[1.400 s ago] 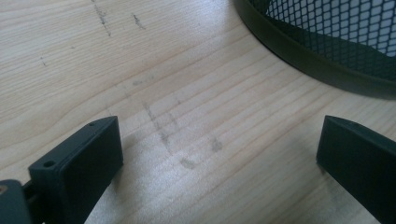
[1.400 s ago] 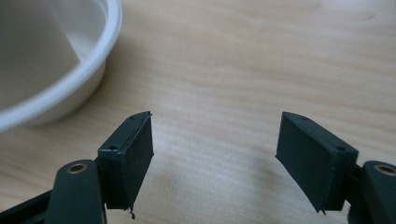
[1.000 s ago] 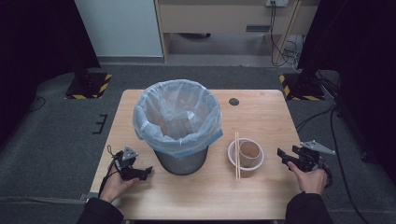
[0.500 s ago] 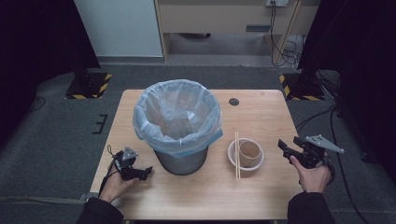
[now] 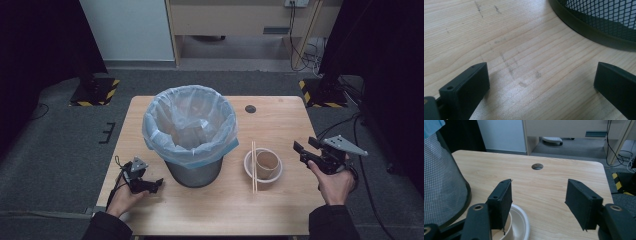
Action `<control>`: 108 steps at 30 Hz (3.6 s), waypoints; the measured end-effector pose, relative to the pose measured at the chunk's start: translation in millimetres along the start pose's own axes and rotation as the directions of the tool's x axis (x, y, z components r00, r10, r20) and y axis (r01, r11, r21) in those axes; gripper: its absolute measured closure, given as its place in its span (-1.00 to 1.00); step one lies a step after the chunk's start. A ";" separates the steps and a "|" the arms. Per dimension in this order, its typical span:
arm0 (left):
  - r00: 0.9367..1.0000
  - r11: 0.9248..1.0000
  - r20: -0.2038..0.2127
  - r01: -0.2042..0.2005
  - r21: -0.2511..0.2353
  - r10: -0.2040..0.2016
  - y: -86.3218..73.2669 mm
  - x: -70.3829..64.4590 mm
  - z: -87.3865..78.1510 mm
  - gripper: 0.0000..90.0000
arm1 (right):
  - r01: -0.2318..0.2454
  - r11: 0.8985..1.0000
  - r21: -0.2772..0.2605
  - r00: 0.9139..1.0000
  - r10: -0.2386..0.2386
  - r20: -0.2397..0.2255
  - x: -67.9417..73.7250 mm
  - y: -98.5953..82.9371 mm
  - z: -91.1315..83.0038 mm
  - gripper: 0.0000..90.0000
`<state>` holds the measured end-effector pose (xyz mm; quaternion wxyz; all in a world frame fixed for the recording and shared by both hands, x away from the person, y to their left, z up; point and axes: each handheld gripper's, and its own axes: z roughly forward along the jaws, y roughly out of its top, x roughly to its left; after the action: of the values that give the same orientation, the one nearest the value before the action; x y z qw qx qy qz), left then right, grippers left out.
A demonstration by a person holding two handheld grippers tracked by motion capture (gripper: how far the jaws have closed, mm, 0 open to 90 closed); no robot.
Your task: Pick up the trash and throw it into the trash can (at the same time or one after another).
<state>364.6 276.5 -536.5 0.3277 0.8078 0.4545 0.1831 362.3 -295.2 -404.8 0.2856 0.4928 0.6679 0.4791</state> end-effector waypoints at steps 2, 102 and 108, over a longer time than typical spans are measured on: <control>1.000 1.000 -0.001 0.001 0.000 -0.001 0.1 -0.2 0.1 -1.00 | 0.009 1.000 0.011 1.000 -0.008 -0.009 3.3 2.5 3.4 -0.08; 1.000 1.000 -0.001 0.002 0.000 -0.002 0.1 -0.2 0.1 -1.00 | -0.189 0.960 -0.208 0.969 0.148 -0.196 -0.8 32.4 -13.7 0.86; 1.000 1.000 -0.001 0.002 0.000 -0.002 0.1 -0.2 0.1 -1.00 | -0.199 0.947 -0.252 0.964 0.143 -0.225 3.7 39.8 -20.2 0.85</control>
<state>364.6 276.2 -536.4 0.3276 0.8072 0.4556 0.1833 359.1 -296.8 -360.1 0.2378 0.4536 0.5759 0.6372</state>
